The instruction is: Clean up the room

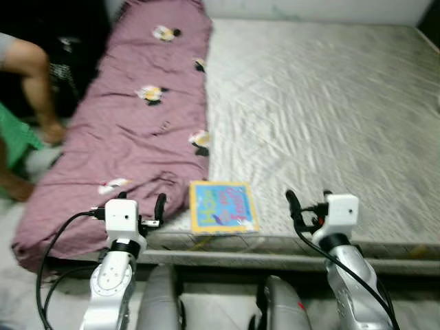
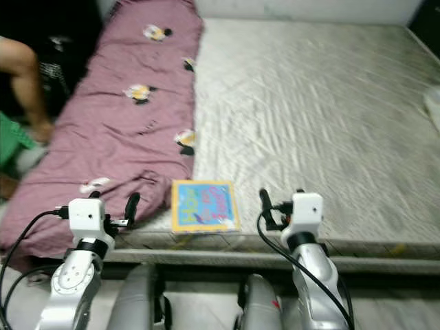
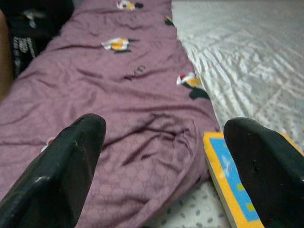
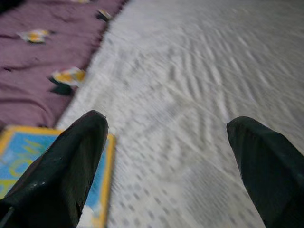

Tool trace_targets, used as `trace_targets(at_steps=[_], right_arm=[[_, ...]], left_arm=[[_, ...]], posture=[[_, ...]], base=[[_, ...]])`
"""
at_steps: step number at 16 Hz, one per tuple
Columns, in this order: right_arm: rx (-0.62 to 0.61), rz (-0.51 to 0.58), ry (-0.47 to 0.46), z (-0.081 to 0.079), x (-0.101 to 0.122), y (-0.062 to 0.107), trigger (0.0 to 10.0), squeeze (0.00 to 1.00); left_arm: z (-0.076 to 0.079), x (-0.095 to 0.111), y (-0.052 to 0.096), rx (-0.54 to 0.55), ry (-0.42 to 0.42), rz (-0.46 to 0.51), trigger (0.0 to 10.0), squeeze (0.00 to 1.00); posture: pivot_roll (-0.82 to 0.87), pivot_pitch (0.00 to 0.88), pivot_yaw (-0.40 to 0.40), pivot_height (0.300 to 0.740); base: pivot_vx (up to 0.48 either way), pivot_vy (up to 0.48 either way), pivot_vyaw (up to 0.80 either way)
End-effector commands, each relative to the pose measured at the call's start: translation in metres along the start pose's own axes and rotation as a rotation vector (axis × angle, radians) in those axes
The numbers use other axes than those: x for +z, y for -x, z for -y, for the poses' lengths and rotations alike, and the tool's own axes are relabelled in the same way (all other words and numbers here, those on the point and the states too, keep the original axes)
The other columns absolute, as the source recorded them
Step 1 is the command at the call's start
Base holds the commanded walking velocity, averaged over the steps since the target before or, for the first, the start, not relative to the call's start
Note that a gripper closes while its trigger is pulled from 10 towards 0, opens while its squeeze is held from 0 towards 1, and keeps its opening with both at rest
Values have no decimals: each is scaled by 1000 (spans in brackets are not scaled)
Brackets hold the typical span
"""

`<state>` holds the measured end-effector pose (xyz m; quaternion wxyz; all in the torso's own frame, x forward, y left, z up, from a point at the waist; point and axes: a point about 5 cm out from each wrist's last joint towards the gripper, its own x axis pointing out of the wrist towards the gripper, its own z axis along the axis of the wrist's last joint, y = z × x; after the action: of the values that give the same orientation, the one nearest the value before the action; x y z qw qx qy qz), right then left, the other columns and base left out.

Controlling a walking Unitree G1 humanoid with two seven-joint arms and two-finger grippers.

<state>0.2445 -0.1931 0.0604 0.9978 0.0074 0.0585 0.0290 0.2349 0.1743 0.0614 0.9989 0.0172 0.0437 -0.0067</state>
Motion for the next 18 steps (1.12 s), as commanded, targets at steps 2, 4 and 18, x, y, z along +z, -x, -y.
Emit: trace_targets(at_steps=[2, 4, 18], right_arm=[[6, 11, -8, 0, 6, 4, 10000, 0], [13, 4, -17, -3, 4, 7, 10000, 0], [-23, -21, 15, 9, 6, 21, 10000, 0]], left_arm=[[-5, 3, 1, 15, 4, -4, 10000, 0], [-3, 3, 1, 9, 5, -11, 10000, 0], [-9, 6, -26, 50, 132, -57, 10000, 0]], posture=[[-20, 209, -28, 634], [-26, 209, -21, 600], [-68, 236, -38, 535]], base=[[0, 0, 0], [0, 0, 0], [0, 0, 0]])
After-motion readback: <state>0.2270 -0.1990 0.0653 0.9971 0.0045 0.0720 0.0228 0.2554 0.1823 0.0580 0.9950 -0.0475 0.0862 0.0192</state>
